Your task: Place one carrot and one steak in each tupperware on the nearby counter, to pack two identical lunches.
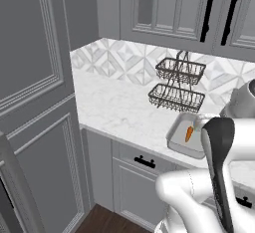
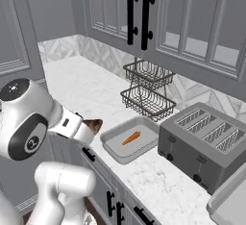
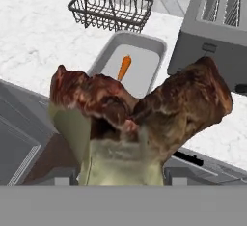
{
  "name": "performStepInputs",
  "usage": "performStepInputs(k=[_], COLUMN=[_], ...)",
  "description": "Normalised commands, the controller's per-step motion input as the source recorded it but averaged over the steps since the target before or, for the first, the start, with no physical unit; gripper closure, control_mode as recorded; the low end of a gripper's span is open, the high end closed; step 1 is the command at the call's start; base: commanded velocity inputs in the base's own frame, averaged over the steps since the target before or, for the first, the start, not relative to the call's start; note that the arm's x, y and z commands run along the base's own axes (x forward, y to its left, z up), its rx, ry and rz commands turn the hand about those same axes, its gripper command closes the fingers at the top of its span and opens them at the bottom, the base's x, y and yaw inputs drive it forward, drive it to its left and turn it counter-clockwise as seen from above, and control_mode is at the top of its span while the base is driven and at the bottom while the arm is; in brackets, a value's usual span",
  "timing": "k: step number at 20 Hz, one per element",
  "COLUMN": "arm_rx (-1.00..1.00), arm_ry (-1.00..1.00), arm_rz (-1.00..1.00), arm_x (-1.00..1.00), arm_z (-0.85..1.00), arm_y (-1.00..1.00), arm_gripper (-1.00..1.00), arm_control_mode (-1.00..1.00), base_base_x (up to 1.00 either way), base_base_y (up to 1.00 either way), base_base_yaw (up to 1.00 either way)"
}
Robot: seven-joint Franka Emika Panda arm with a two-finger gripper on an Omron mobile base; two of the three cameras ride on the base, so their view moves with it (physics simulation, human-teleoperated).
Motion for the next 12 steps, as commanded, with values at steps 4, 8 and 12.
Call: performStepInputs(k=[4, 8, 12], arm_rx=[0.0, 0.07, 0.11], arm_ry=[-0.11, -0.04, 0.0], arm_rz=[-0.26, -0.19, -0.08], arm_x=[0.78, 0.54, 0.2], arm_z=[-0.93, -0.76, -0.52], arm_y=[-0.39, -0.49, -0.43], arm_gripper=[1.0, 1.0, 1.0], arm_control_mode=[-1.0, -1.0, -1.0], base_base_x=[0.0, 0.0, 0.0], base_base_y=[0.0, 0.0, 0.0], base_base_yaw=[0.0, 0.0, 0.0])
